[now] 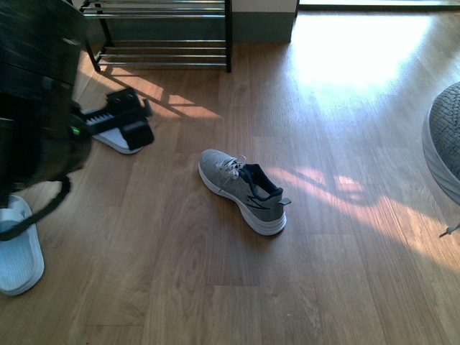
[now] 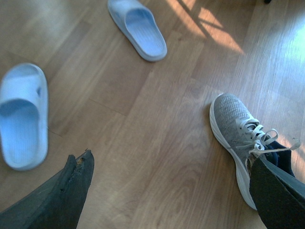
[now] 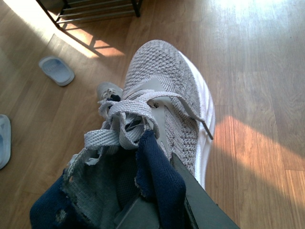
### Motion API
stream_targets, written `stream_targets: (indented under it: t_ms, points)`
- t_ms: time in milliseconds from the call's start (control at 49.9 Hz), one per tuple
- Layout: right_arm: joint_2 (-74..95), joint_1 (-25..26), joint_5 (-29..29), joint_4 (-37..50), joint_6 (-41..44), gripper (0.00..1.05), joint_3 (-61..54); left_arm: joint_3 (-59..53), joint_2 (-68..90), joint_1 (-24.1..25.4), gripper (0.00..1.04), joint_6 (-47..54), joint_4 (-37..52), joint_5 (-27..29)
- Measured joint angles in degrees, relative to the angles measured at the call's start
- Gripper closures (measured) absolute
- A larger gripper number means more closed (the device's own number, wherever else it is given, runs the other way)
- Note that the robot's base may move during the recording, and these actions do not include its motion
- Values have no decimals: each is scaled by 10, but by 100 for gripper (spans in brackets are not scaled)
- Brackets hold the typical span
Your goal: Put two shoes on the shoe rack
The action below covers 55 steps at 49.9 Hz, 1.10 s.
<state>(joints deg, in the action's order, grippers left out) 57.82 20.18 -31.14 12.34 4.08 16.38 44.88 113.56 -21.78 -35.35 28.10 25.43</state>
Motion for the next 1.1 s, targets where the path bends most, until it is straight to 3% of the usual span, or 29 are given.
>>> stream_targets:
  t_ms: [280,541,841,1102]
  points:
    - [0,0,-1,0,0,103,0,243,274,-9,9,-155,-42,-95]
    - [0,0,-1,0,0,103,0,494,453,-43,9,-183,-132,-208]
    - [0,0,-1,0,0,103,0,725,570,-57,9,-167,-276,-215]
    - [0,0,-1,0,0,103,0,797,611,-64,9,-177,-330,-200]
